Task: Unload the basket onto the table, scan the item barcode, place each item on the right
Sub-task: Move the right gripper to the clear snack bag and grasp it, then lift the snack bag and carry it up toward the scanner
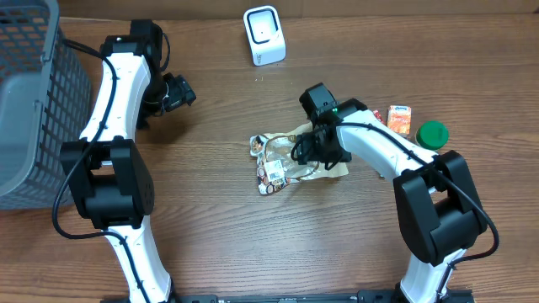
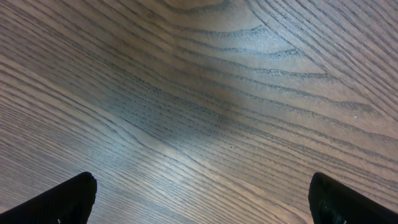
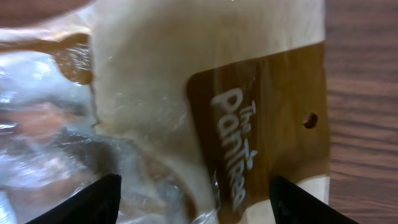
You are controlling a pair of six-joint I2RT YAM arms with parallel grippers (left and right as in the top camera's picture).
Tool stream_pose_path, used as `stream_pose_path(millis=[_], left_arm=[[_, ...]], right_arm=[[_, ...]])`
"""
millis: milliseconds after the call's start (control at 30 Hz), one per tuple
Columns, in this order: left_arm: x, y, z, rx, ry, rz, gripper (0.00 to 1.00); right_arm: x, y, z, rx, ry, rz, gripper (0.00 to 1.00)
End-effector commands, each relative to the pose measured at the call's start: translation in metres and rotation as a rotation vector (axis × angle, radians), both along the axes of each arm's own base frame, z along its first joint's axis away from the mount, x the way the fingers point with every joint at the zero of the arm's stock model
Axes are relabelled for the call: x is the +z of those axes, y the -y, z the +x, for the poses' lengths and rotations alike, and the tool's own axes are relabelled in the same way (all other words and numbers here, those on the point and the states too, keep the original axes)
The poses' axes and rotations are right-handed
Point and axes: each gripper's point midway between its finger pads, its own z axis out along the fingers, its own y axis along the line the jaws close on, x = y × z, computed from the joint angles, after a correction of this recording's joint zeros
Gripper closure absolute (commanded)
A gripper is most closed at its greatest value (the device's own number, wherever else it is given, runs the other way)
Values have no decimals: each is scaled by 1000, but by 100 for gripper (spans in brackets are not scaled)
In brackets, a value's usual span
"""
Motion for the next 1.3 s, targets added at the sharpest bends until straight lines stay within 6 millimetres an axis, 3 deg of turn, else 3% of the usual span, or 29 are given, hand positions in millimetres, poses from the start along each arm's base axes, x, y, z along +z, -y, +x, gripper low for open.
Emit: stream_pose_path(millis=[0,167,267,367,600,800,900,1267], left_arm=[[11,2,4,-19,31,8,0],[11,2,4,-19,31,8,0],[11,2,4,-19,31,8,0],[11,2,4,-19,31,8,0],[11,2,4,-19,31,7,0],[11,2,4,-19,31,8,0],[11,2,4,-19,31,8,0],[11,2,4,-19,31,8,0]], right_arm=[[-18,9,-13,7,-28,-33,25],[-34,14,-24,8,-38,-38,40],[-31,13,-21,12,-30,-34,74],[-17,8,-13,12,-2,-19,95],[52,-17,6,26,114,128,96],[106,-51,-9,84,132,381,96],[116,-60,-17,103,102,459,96],[117,-63,-20,108,91,478,96]])
